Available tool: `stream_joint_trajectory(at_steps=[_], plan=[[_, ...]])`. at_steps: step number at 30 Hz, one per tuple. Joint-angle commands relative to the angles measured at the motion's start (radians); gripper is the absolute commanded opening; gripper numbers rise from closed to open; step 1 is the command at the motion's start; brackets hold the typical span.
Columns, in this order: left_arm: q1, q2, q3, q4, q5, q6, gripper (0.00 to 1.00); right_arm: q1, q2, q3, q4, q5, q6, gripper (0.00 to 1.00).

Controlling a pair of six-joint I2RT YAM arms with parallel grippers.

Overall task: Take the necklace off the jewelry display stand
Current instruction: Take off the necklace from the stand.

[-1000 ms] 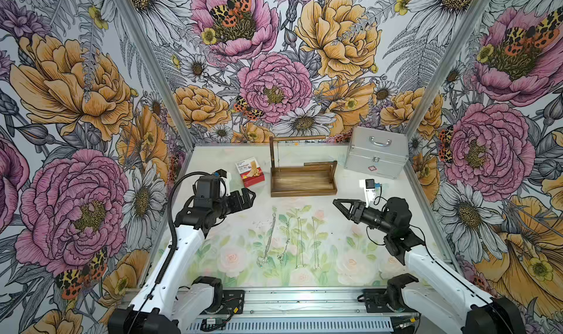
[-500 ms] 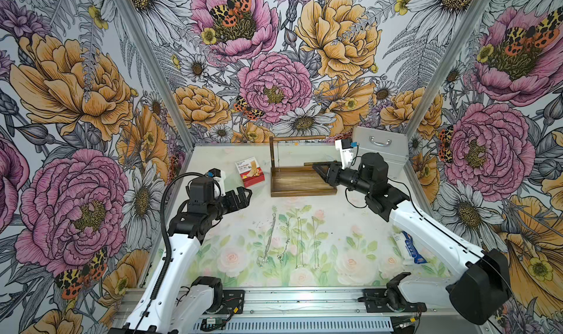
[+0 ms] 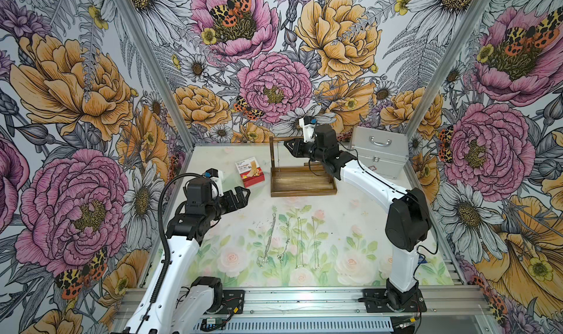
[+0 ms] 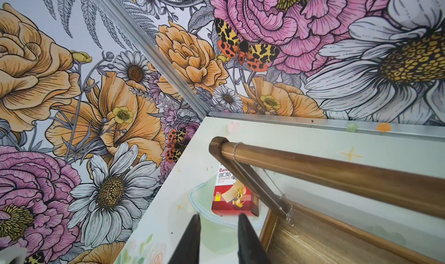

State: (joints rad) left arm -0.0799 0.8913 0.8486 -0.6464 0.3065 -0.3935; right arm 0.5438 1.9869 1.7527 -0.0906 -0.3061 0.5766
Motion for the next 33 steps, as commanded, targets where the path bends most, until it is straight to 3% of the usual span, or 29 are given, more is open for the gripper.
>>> stream_joint_trajectory(at_steps=[1,15,33], plan=[[0.019,-0.011,-0.009,0.016,0.035,-0.006,0.99,0.014,0.053,0.088,-0.034,0.013,-0.048,0.28],[0.026,0.008,-0.004,0.019,0.079,-0.005,0.99,0.027,0.202,0.233,-0.062,0.029,-0.097,0.28],[0.017,0.015,-0.004,0.018,0.09,-0.005,0.99,0.027,0.24,0.274,-0.083,0.065,-0.125,0.26]])
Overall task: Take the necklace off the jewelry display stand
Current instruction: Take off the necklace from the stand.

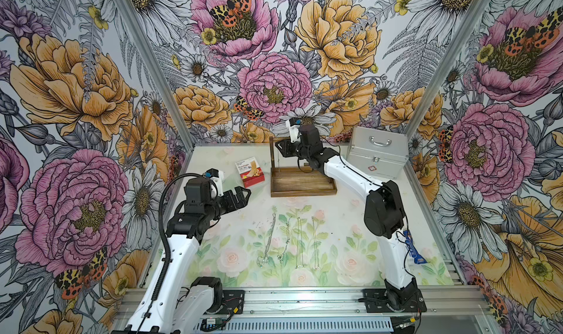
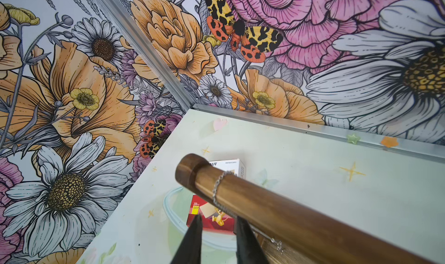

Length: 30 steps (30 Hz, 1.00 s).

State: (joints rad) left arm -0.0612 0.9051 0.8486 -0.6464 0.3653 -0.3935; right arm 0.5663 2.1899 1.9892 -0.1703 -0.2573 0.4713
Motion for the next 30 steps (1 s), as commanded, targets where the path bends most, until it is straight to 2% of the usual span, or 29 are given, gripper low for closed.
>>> stream_joint_trajectory(at_steps=[1,30], plan=[[-0.003,0.001,-0.004,0.018,0.032,-0.005,0.99,0.004,0.039,0.041,-0.004,0.019,-0.02,0.26],[-0.013,0.0,-0.004,0.018,0.035,-0.002,0.99,0.004,0.102,0.125,-0.032,0.074,-0.02,0.24]])
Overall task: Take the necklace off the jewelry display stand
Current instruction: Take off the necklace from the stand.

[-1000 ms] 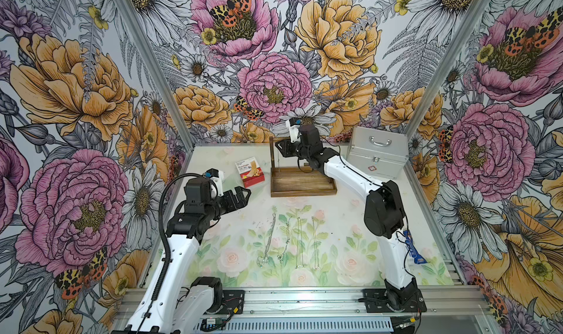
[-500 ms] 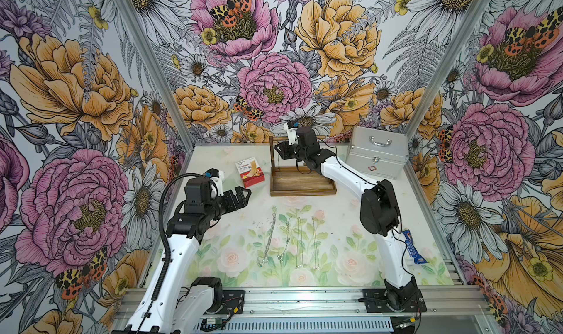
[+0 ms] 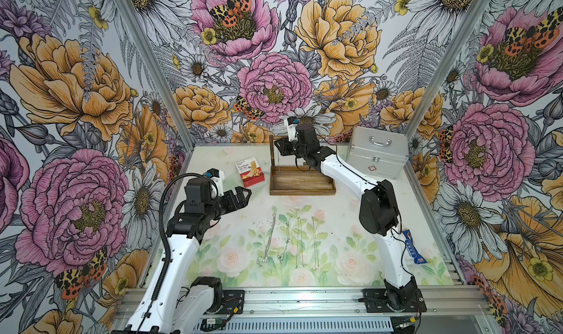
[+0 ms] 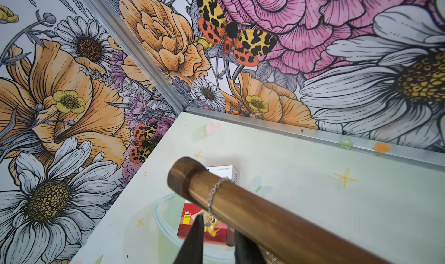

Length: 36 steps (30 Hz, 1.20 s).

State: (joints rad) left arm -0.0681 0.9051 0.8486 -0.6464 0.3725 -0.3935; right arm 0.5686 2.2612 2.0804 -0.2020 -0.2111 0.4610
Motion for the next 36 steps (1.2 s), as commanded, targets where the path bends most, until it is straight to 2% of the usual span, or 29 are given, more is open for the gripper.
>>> stream_joint_trajectory(at_steps=[1,11,24,36], plan=[[-0.006,0.0,-0.005,0.018,0.028,-0.003,0.99,0.002,0.032,0.037,-0.003,0.028,-0.012,0.24],[-0.006,0.002,-0.004,0.018,0.03,-0.002,0.99,0.002,0.044,0.058,-0.005,0.026,-0.01,0.2],[-0.006,0.0,-0.006,0.018,0.031,-0.002,0.99,0.002,0.046,0.067,-0.005,0.029,-0.006,0.0],[-0.006,0.0,-0.007,0.018,0.031,-0.002,0.99,0.001,-0.014,0.01,-0.001,0.059,-0.026,0.0]])
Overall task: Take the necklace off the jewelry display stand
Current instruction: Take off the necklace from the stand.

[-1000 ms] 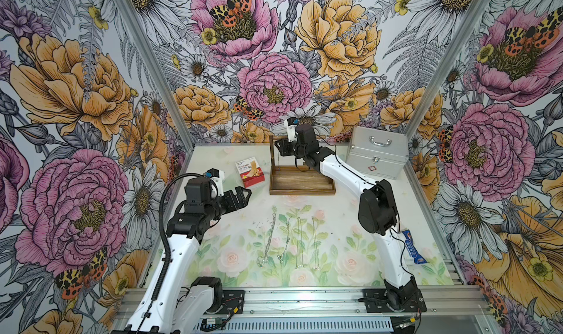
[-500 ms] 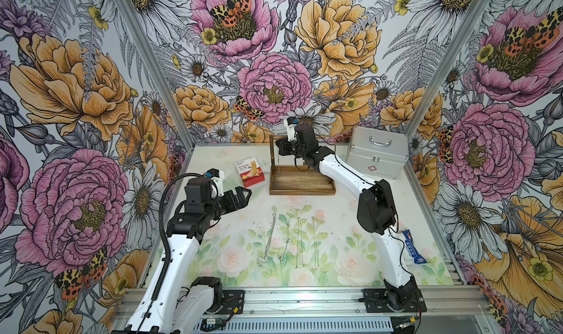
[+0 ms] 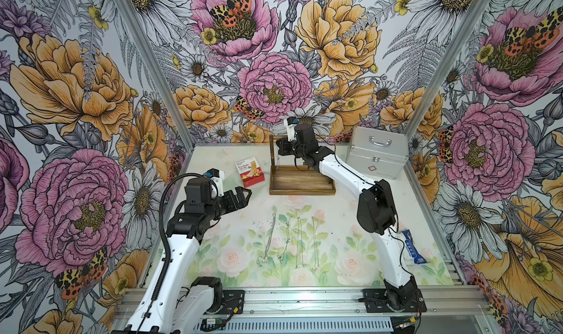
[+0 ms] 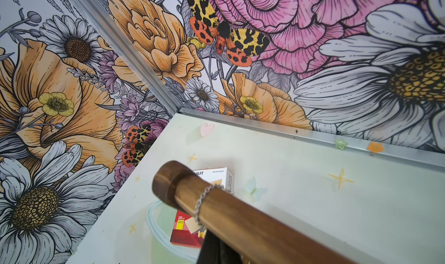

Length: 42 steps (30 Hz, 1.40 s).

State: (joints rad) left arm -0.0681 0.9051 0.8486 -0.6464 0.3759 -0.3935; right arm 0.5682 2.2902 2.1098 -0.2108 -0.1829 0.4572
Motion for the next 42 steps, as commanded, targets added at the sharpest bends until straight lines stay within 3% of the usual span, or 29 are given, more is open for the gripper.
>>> stream_joint_trajectory(at_steps=[1,22,42], plan=[[-0.006,0.0,-0.007,0.018,0.028,-0.001,0.99,0.001,-0.051,-0.027,0.008,0.034,-0.026,0.0],[-0.004,0.008,-0.007,0.017,0.032,-0.003,0.99,-0.039,-0.19,-0.206,0.085,0.059,-0.026,0.0],[0.0,0.018,-0.011,0.018,0.027,-0.002,0.99,-0.192,-0.451,-0.595,0.265,0.064,0.032,0.0]])
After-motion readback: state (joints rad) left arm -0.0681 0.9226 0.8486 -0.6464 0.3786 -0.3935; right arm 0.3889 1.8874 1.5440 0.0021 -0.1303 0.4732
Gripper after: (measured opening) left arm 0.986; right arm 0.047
